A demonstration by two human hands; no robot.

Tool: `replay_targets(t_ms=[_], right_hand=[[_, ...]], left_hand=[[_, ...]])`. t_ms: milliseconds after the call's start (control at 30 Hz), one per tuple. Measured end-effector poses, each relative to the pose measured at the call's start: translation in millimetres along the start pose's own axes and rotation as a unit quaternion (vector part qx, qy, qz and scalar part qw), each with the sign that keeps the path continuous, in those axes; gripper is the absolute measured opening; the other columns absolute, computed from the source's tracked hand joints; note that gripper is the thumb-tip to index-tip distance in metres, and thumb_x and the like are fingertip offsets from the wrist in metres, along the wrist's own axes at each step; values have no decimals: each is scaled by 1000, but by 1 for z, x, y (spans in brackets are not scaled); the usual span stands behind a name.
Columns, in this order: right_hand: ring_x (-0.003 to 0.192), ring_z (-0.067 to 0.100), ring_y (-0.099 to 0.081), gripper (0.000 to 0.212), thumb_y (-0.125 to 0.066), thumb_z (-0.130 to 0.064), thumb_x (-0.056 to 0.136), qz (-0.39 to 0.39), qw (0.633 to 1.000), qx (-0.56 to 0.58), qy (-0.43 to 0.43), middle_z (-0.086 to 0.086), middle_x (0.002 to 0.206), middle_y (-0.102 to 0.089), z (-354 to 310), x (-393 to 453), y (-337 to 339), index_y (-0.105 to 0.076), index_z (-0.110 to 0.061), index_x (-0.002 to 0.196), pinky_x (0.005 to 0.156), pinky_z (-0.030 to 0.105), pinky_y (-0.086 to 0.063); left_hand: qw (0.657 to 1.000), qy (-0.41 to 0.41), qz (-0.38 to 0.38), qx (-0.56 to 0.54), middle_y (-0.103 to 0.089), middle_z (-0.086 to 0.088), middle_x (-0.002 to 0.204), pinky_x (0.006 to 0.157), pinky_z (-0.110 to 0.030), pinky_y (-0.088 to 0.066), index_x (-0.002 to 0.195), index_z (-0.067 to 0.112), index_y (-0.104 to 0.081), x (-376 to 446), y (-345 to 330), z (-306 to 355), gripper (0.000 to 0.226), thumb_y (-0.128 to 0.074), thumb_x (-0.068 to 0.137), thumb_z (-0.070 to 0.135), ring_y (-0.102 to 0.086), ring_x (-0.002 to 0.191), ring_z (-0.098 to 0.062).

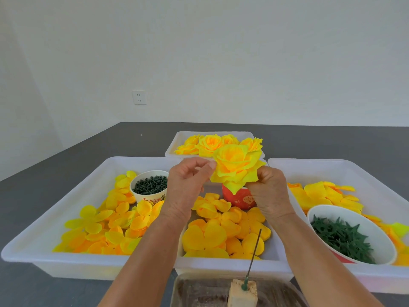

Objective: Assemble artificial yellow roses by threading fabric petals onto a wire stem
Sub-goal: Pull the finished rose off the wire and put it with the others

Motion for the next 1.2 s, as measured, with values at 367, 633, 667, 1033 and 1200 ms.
replay_targets(t_ms=[367, 633, 667, 1033, 1200], right_hand=[[66, 11, -61, 16, -70, -7, 80, -133, 988, 43, -66, -6, 67, -68, 8, -8, -31, -70, -20, 70, 64, 23, -47], [63, -5, -64, 21, -72, -3, 77, -166, 961, 176, -133, -16, 65, -70, 12, -15, -41, -71, -23, 80, 55, 7, -46], [63, -5, -63, 22, -71, -2, 77, -157, 961, 184, -133, -16, 65, -70, 11, -15, -40, -71, -24, 78, 55, 7, -46], [60, -5, -58, 31, -70, -2, 79, -90, 981, 145, -89, -18, 61, -68, 10, -8, -26, -69, -31, 69, 57, 10, -47], [57, -2, -58, 30, -74, 1, 74, -73, 985, 145, -62, -11, 61, -69, 6, -6, -22, -71, -29, 66, 56, 14, -49]], left_hand=[[997, 75, -5, -12, -66, -8, 87, 63, -25, -48, 73, 7, -67, 1, 1, -18, 10, -64, 83, 8, -57, 74, -15], [997, 65, -1, -31, -67, -20, 103, 89, -45, -48, 91, -18, -61, -1, 1, -12, 48, -72, 73, 26, -61, 97, -33], [997, 65, -3, -29, -68, -19, 98, 85, -42, -48, 89, -14, -63, -2, 0, -12, 56, -72, 66, 37, -61, 91, -29], [998, 41, 46, -33, -69, -3, 95, 76, -29, -46, 64, 12, -68, 4, 12, -11, 20, -65, 82, 6, -59, 91, -16], [997, -30, 63, 39, -68, -6, 99, 78, -30, -47, 69, 4, -64, 2, 15, 0, 15, -64, 84, 6, -59, 94, -18]])
Point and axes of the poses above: each hand's wrist, its own x-axis towards the middle knuckle, its own y-axis out of the back of the hand, z = x × y, the point moved 10 cm from there along x, towards the middle knuckle
